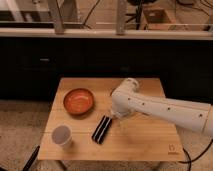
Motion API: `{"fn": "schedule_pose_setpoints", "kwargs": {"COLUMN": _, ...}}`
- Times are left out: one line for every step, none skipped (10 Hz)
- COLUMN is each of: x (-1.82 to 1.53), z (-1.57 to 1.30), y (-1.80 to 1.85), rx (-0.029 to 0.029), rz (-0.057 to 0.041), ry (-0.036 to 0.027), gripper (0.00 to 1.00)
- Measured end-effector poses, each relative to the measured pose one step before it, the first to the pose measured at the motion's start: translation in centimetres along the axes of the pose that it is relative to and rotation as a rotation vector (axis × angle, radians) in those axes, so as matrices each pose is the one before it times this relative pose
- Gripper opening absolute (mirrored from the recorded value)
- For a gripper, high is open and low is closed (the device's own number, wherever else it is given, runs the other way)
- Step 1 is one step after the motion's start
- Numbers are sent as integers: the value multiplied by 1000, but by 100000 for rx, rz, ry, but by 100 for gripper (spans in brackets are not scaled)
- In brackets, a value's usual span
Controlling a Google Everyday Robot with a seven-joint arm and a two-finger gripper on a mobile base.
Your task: Place the eraser in the ceramic cup
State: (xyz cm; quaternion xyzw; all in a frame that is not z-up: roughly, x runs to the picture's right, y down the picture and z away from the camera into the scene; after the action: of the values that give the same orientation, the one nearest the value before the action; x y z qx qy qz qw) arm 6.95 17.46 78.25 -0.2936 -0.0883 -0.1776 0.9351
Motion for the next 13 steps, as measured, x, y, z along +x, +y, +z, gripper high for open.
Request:
{"fn": "schedule_pose_setpoints", "kwargs": {"x": -747, "z": 422, "y": -130, "rx": -746, "rz": -1451, "ry": -692, "gripper": 80}}
{"fn": "schedule_pose_setpoints", "kwargs": {"x": -694, "z": 289, "y": -208, "rx": -385, "rz": -1552, "ry": -707, "gripper": 80}}
{"fn": "schedule_pose_setpoints", "kwargs": {"x": -138, "z": 256, "y": -63, "rx": -236, "rz": -1183, "ry": -71, "gripper": 80}}
{"fn": "schedule_pose_setpoints", "kwargs": {"x": -206, "z": 246, "y": -25, "rx": -409, "rz": -1529, "ry": -220, "gripper": 80}}
{"fn": "schedule_pose_setpoints", "kwargs": {"x": 163, "z": 277, "y": 134, "rx": -366, "rz": -1248, "ry": -56, "gripper": 80}}
{"fn": "schedule_pose_setpoints", "kwargs": {"x": 5, "z": 191, "y": 85, "rx": -340, "rz": -1144, "ry": -254, "gripper": 80}}
{"fn": "schedule_pose_setpoints", "kwargs": {"x": -265, "z": 213, "y": -34, "rx": -336, "rz": -1951, "ry": -492, "gripper": 80}}
{"fn": "schedule_pose_setpoints", "kwargs": {"x": -243, "z": 112, "y": -65, "rx": -227, "rz": -2213, "ry": -246, "gripper": 80}}
{"fn": "schedule_pose_setpoints", "kwargs": {"x": -319, "z": 107, "y": -66, "rx": -688, "rz": -2613, "ry": -217, "gripper": 80}}
{"fn": "schedule_pose_setpoints", "kwargs": {"x": -95, "z": 87, "y": 3, "rx": -344, "rz": -1383, "ry": -93, "gripper": 80}}
{"fn": "schedule_pose_setpoints", "kwargs": {"x": -22, "z": 107, "y": 45, "rx": -463, "rz": -1146, "ry": 0, "gripper": 80}}
{"fn": "schedule_pose_setpoints", "kwargs": {"x": -65, "z": 83, "y": -15, "rx": -314, "rz": -1815, "ry": -62, "gripper": 80}}
{"fn": "schedule_pose_setpoints", "kwargs": {"x": -28, "z": 90, "y": 60, "rx": -213, "rz": -1350, "ry": -61, "gripper": 80}}
